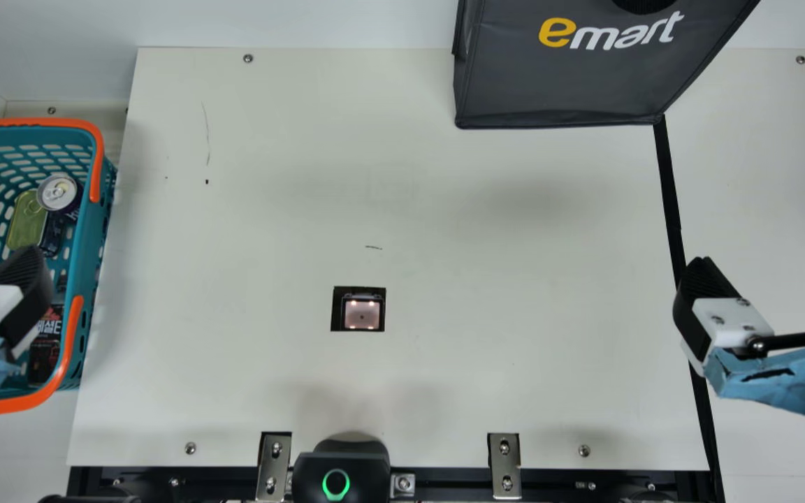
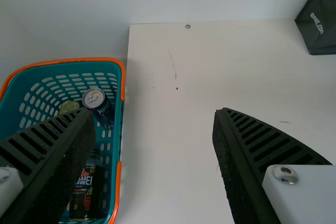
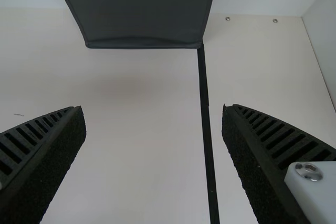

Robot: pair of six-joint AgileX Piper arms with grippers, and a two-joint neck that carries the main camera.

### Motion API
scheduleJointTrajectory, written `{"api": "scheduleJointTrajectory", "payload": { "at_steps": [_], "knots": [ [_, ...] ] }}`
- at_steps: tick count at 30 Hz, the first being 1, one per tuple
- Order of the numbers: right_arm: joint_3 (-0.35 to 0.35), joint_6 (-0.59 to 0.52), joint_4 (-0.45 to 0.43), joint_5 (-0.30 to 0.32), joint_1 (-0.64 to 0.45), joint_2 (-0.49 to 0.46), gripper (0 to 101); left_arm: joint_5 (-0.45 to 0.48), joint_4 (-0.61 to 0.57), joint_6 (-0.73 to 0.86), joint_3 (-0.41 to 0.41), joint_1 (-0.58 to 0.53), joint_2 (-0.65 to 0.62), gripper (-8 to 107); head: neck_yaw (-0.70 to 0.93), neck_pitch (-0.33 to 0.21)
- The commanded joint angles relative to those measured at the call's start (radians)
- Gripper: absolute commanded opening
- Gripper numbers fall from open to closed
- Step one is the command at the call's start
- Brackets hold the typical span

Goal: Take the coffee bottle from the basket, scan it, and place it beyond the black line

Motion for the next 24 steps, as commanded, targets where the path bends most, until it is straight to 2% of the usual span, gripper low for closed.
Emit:
{"api": "scheduleJointTrajectory", "payload": {
  "at_steps": [1, 15, 24],
  "knots": [
    [0.0, 0.0, 0.0, 0.0, 0.0, 0.0, 91, 0.0, 0.0, 0.0, 0.0, 0.0, 0.0, 90, 0.025, -0.027],
    [0.0, 0.0, 0.0, 0.001, 0.0, 0.0, 91, 0.0, 0.0, 0.0, 0.0, 0.0, 0.0, 90, 0.351, -0.027],
    [0.0, 0.0, 0.0, 0.001, 0.0, 0.0, 91, 0.0, 0.0, 0.0, 0.0, 0.0, 0.0, 90, 0.351, -0.027]
  ]
}}
